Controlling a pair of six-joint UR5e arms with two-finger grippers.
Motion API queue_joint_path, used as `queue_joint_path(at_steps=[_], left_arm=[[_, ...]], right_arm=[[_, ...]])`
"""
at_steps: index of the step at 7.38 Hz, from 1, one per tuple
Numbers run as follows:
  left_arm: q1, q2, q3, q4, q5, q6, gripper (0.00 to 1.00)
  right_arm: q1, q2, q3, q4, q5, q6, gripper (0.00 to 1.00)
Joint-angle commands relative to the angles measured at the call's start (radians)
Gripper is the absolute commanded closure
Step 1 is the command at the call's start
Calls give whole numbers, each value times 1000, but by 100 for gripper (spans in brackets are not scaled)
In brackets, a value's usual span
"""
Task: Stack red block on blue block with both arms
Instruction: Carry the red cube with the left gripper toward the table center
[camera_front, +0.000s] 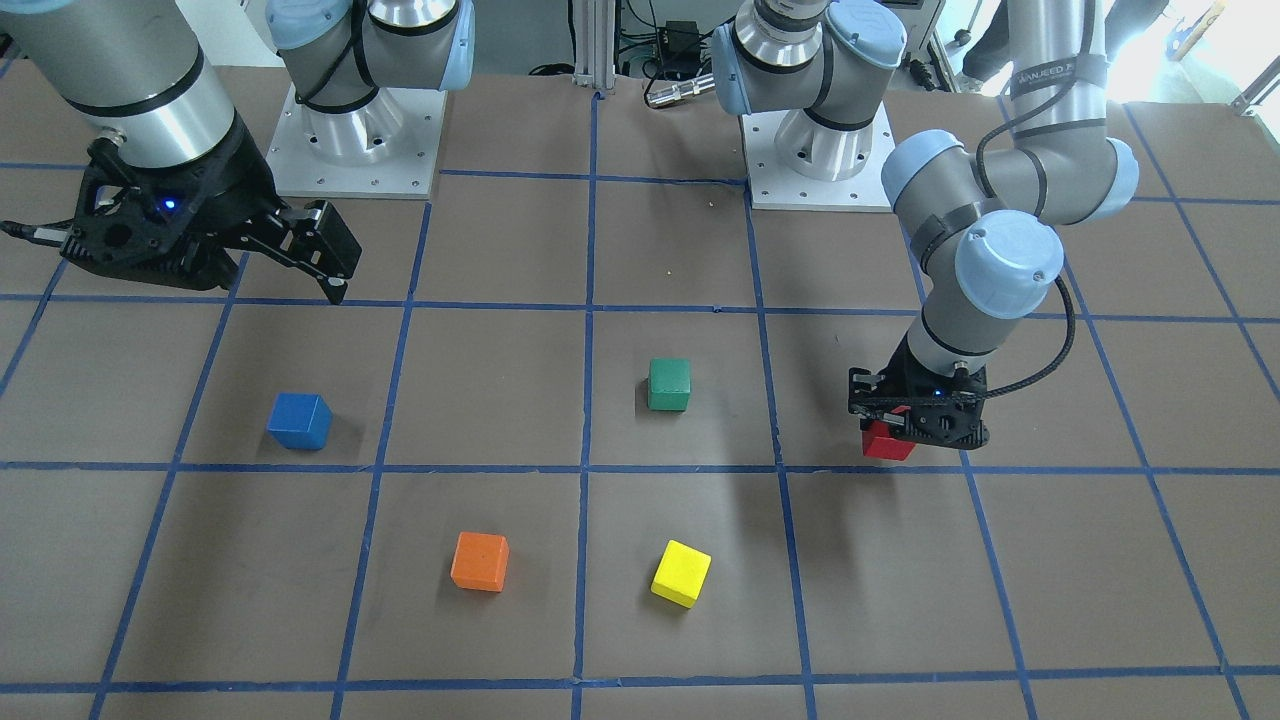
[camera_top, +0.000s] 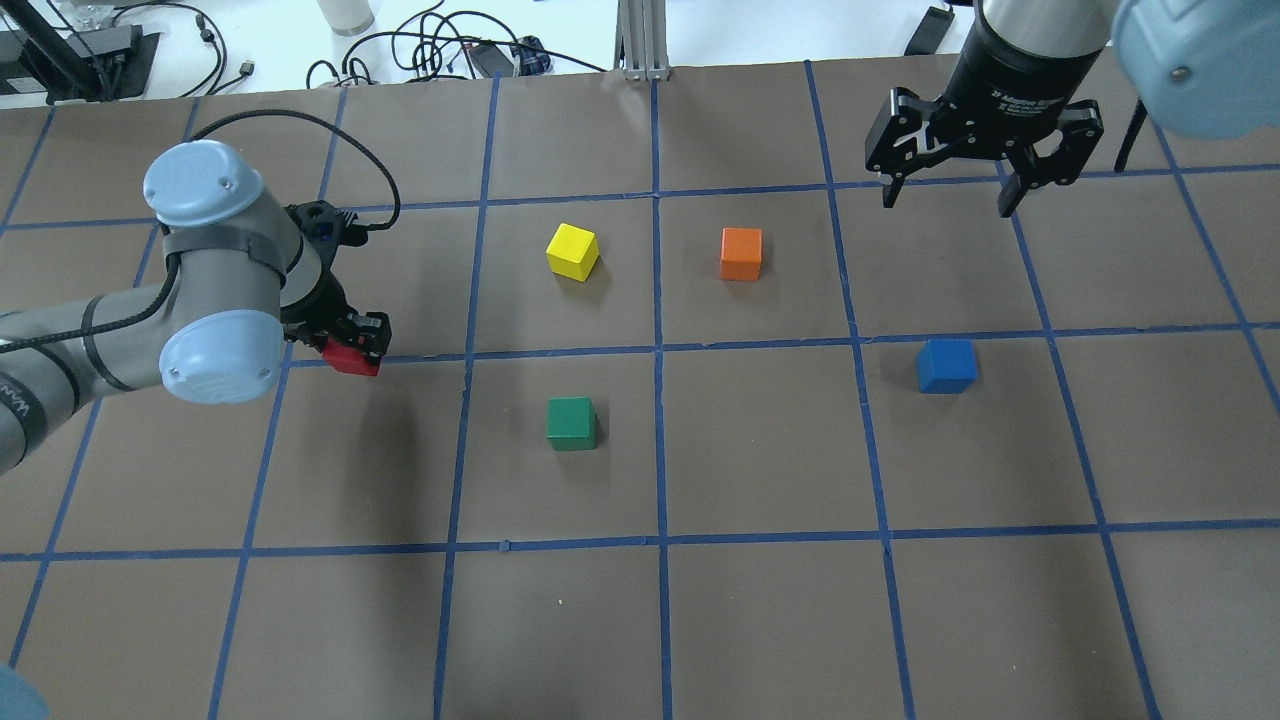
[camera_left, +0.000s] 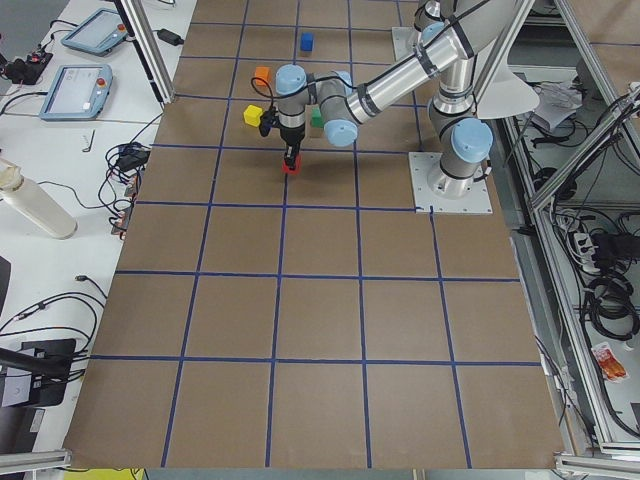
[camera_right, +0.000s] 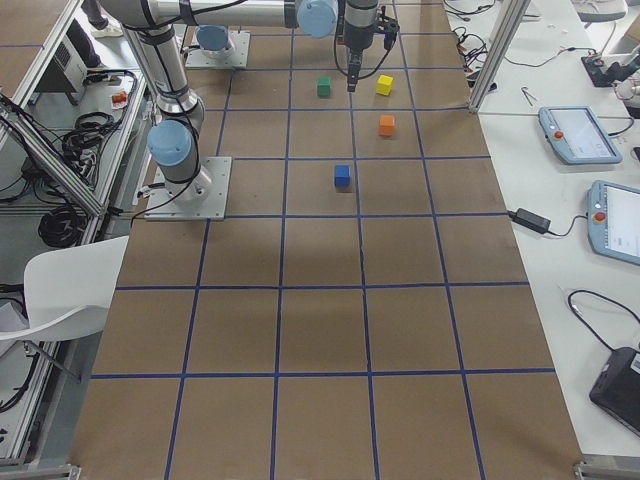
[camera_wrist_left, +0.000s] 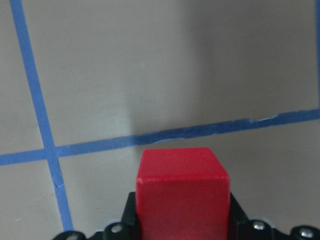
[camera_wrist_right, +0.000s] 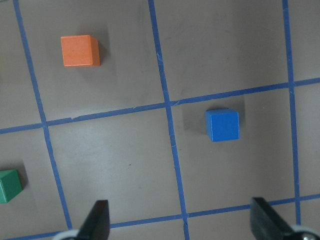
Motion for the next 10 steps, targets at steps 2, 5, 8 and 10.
queue_joint_path(at_steps=[2, 5, 8, 10], left_arm=[[-252, -30, 242, -217, -57, -314, 100], [-471, -117, 337, -211, -168, -620, 100], [-571, -207, 357, -163, -176, -722, 100], [-607, -262, 379, -147, -171, -752, 100]], right_arm=[[-8, -1, 1, -2, -3, -18, 0], [-12, -6, 4, 6, -5, -51, 0], [-15, -11, 4, 6, -3, -52, 0], [-17, -11, 4, 9, -2, -54, 0]])
